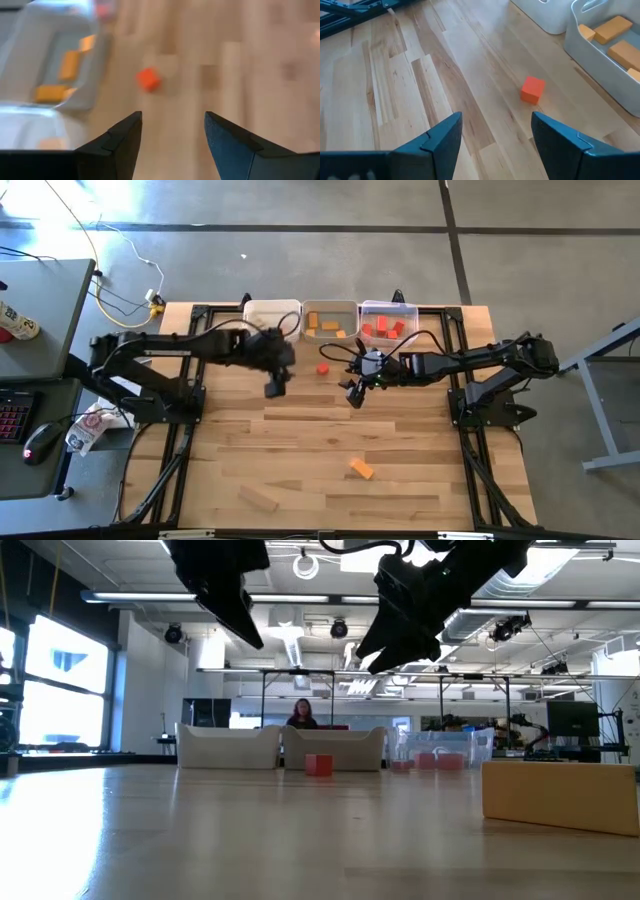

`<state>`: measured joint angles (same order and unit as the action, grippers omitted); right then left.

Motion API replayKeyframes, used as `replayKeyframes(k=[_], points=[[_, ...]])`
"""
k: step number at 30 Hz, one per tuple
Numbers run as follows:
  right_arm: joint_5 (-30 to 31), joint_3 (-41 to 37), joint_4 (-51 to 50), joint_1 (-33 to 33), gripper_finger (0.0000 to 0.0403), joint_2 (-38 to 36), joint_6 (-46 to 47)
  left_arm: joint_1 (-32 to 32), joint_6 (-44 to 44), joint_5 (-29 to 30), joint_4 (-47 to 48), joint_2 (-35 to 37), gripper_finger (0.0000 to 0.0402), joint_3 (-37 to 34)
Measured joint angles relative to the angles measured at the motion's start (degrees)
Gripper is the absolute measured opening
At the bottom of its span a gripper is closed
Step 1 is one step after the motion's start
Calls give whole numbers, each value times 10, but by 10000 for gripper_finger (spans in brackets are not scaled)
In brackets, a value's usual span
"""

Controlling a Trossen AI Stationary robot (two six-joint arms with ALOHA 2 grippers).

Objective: Sort & place blocks by color
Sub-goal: Put the brown block into the white bin

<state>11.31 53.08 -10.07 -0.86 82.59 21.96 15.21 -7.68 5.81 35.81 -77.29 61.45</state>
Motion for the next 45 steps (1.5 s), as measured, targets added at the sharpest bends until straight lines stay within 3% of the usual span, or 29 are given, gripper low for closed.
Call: replayKeyframes(k=[3,20,32,45], points=[[0,0,0,0,225,0,-2,-42,17,-22,25,17,200,0],[0,0,0,0,224,0,0,-275,73,-22,54,24,200,-2],[-3,0,0,0,224,0,0,-395,216,-4,37,21,200,-59],[1,0,3,0,224,0,0,-484,317,12,-11,-40,200,-91]])
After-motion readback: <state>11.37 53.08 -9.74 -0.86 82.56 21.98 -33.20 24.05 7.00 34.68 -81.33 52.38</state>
